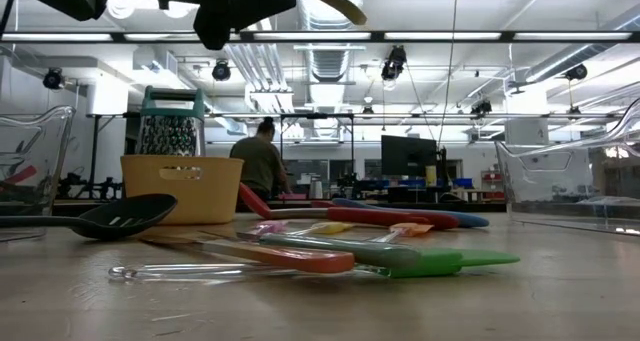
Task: Pick & Place Kitchen Items
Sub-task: Put the light yellow knife into the yellow bin
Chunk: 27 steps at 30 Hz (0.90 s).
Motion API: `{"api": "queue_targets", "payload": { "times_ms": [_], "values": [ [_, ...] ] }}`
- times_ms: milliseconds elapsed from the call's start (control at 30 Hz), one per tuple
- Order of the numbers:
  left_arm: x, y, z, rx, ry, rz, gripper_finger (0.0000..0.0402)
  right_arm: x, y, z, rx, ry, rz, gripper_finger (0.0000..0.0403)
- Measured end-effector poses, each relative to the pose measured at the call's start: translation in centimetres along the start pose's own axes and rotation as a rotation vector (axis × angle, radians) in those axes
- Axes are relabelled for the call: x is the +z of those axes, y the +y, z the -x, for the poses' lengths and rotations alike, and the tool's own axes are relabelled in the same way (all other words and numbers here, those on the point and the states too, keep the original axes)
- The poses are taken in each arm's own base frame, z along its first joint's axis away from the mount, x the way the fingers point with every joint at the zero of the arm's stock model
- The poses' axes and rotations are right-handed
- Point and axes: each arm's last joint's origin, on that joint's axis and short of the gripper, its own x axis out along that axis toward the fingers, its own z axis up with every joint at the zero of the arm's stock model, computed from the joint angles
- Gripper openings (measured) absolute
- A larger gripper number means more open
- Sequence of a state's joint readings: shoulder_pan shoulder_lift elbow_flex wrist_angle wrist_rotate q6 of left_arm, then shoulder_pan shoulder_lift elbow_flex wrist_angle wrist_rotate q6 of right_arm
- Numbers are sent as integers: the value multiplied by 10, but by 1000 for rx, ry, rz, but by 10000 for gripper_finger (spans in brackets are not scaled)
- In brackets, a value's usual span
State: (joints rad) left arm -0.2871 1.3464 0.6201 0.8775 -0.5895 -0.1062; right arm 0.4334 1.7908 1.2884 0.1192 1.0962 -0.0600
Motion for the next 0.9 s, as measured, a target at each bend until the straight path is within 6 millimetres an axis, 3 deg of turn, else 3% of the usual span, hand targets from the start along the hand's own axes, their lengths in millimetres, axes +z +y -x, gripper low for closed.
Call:
{"api": "queue_targets", "payload": {
  "times_ms": [300,700,900],
  "values": [
    [0,-1,0,-47,2,-1,210,1,1,1,5,-7,-2,69],
    [0,-3,0,-112,3,-41,56,0,2,2,54,-9,27,69],
    [-2,-2,0,-124,15,-68,48,-4,3,2,71,-4,28,87]
  ]
}}
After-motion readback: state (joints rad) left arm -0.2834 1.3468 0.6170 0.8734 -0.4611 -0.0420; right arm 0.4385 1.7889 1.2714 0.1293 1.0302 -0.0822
